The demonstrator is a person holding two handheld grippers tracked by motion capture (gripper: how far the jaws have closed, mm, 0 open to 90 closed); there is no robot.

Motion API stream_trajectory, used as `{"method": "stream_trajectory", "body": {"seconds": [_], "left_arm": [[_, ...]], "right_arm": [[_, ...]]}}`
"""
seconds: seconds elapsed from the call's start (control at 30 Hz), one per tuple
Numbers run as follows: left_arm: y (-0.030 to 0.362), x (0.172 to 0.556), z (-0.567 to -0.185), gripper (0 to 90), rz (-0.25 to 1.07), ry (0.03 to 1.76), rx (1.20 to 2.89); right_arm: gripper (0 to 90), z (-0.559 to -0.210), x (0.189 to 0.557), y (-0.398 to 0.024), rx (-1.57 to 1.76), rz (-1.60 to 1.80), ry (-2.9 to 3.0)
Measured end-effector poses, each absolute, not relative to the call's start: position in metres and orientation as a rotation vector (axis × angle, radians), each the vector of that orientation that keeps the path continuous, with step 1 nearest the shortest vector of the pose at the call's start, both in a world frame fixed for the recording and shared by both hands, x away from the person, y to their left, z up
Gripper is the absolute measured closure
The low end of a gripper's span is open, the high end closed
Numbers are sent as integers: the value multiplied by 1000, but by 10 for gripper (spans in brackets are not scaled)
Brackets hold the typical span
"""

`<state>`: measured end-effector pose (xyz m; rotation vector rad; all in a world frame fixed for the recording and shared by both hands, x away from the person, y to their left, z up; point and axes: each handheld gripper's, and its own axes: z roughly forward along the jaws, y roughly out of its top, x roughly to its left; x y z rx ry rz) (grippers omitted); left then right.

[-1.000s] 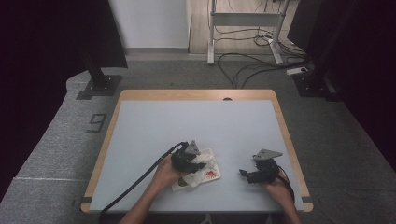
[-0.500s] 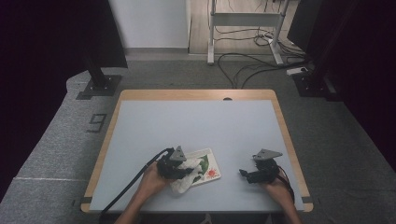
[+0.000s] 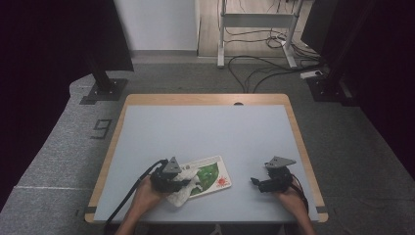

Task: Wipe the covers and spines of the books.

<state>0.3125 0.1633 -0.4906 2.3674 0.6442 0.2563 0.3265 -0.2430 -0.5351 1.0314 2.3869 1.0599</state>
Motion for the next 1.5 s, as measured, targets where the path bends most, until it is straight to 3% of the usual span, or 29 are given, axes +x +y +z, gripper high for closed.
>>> {"method": "stream_trajectory", "body": {"seconds": [0.93,1.5], "left_arm": [[174,284,-494,611,201,667,2321],[126,301,-496,610,186,580,2357]], "right_arm": [[128,-535,326,-243,1031,1060,2384],[128,-535,326,-243,1033,1059,2387]]}}
